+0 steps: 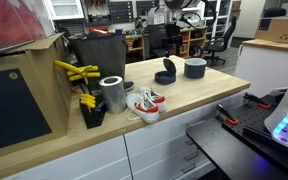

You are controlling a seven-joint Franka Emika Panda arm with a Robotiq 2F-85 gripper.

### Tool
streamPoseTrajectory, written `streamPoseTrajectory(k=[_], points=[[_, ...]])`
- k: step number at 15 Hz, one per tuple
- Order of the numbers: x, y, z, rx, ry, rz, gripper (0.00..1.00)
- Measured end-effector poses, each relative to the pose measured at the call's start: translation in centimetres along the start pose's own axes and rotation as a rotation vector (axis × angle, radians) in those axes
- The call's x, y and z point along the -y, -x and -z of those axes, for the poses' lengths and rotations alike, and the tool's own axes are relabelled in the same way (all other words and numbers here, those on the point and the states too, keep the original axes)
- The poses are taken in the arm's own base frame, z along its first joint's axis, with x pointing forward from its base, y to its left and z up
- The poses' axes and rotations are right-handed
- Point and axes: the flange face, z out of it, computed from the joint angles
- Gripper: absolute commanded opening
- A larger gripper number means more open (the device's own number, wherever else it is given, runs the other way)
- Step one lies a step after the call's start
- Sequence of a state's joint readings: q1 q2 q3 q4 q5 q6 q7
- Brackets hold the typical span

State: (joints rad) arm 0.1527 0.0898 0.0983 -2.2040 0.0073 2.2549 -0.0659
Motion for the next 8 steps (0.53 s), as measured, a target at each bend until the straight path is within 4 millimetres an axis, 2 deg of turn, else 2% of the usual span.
streamPoseTrajectory(k=[3, 8], points=[[-1.0, 0.6, -1.3, 0.031, 0.037, 0.044, 1.0], [-3.2, -0.1, -2.4, 0.009, 0.12, 0.068, 1.0]])
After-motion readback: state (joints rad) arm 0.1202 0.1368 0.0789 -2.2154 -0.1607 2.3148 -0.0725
